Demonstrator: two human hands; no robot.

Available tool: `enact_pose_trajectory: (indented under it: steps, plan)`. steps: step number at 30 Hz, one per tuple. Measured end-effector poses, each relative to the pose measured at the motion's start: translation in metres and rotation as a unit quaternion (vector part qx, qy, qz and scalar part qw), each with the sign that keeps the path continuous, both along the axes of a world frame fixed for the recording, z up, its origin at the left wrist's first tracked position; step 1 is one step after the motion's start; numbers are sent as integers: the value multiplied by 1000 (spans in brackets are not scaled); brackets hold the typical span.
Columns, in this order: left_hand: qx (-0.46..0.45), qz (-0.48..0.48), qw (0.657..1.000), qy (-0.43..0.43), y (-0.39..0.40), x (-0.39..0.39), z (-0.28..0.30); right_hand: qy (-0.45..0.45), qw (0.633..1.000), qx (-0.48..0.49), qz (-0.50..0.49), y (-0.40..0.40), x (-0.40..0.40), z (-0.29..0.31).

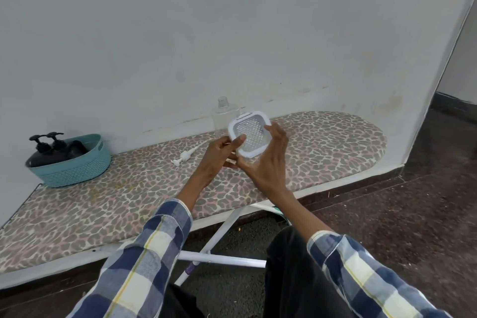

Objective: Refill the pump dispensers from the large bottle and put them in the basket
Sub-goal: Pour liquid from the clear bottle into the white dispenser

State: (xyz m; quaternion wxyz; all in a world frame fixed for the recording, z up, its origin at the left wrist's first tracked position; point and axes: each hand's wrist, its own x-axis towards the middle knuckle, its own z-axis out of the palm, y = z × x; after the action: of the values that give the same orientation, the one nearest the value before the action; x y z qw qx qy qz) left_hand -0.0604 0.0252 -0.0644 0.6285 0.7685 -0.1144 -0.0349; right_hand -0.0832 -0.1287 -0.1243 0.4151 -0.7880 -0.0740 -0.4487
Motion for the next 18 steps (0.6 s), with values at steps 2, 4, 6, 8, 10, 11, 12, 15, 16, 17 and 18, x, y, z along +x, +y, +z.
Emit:
enact_pose_trajectory:
  steps: [2,4,6,8,10,11,12,15,16,17,18]
  plan:
    - [-15,21,1000,-9,6,-2,0,-1,999,-11,35,12,-4,-3]
    - [-10,44,999,-20,20,-4,-1,10,998,-23,66,21,-6,-3]
    - [6,56,998,-31,39,-8,-3,10,995,-43,92,29,-6,-3]
    - [12,77,996,-39,61,-11,-7,14,990,-60,123,36,-4,-5]
    - [22,99,993,-53,84,-16,-10,35,987,-64,146,44,0,-7]
    - [25,106,992,-62,94,-18,-12,45,986,-55,148,48,2,-7]
    - [25,115,991,-68,105,-20,-15,50,987,-39,145,51,5,-7]
    - [24,153,985,-82,135,-22,-25,43,991,24,123,57,14,-2]
    - [23,167,982,-88,144,-22,-28,47,991,45,115,58,18,1]
    - [29,183,978,-92,151,-21,-31,57,991,65,105,58,23,3]
    - [32,198,975,-93,158,-20,-34,75,989,84,94,57,29,6]
